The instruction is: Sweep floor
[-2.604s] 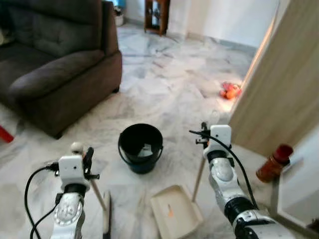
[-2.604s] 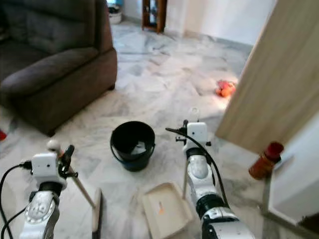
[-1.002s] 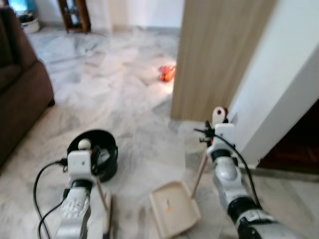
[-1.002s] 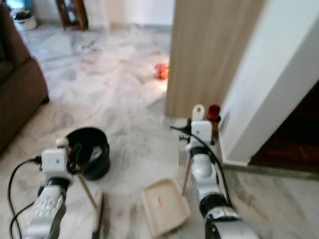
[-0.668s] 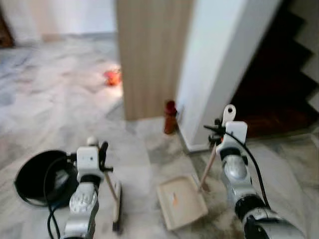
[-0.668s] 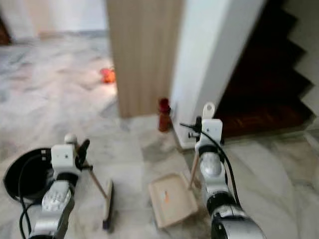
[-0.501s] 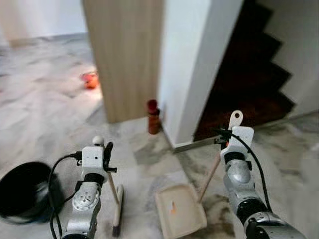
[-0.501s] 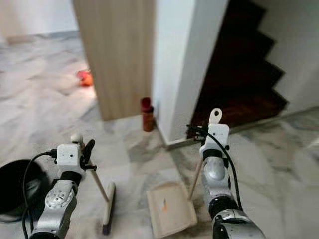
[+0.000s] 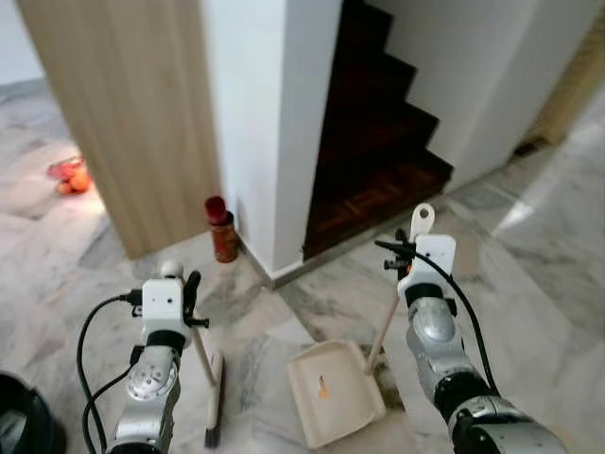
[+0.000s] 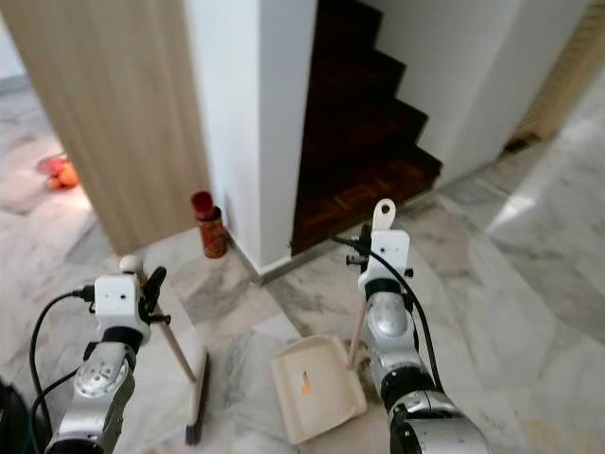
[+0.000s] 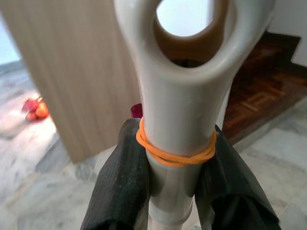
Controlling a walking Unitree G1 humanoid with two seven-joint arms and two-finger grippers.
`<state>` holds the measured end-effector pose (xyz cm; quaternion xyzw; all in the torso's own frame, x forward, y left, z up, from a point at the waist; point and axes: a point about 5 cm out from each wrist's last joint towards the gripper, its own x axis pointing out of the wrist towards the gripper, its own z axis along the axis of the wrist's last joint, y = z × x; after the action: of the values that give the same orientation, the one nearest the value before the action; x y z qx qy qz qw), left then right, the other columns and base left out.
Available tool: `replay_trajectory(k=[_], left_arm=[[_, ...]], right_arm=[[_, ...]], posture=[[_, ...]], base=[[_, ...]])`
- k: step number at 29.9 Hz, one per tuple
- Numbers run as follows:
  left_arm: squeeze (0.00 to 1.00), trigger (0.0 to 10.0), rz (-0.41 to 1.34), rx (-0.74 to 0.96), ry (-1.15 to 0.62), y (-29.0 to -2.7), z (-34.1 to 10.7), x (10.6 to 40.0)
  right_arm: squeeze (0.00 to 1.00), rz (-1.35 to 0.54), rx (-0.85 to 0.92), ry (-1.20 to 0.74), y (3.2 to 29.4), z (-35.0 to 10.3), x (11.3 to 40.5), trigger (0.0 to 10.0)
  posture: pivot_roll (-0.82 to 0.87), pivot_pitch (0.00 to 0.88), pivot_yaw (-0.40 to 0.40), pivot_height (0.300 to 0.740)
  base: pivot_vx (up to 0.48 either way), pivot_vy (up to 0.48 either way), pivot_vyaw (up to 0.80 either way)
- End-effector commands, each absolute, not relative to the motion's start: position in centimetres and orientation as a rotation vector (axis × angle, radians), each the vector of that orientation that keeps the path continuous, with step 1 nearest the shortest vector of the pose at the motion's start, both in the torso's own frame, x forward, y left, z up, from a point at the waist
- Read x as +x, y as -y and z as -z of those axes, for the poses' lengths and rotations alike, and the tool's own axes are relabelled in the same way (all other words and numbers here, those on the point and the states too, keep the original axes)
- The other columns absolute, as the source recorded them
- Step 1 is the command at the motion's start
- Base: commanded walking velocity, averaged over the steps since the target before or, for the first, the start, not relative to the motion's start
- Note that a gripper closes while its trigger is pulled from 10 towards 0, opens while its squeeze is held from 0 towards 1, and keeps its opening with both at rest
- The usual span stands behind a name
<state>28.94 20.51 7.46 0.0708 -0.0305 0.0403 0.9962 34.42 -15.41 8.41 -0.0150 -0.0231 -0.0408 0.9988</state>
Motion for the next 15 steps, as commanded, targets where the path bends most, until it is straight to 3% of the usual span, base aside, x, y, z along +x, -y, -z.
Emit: replay_trajectory(k=[1,15], left_arm=[[0.00,10.0,-0.066,0.153,0.110,-20.22,-8.47,29.60],[0.00,10.0,-0.061,0.145,0.128,-20.12,-9.06,30.17]], right_arm=[[0.00,0.105,-0.018,0.065,15.84,-8.83,34.59,10.0],[0.00,0.110,-0.025,0.075,15.76,-9.01,34.64,10.0]], posture=[[0.08,0.000,-0.004,0.740],[0.08,0.007,0.000,0.740]], base=[[0.000,0.000,-0.79],[0.000,0.000,-0.79]])
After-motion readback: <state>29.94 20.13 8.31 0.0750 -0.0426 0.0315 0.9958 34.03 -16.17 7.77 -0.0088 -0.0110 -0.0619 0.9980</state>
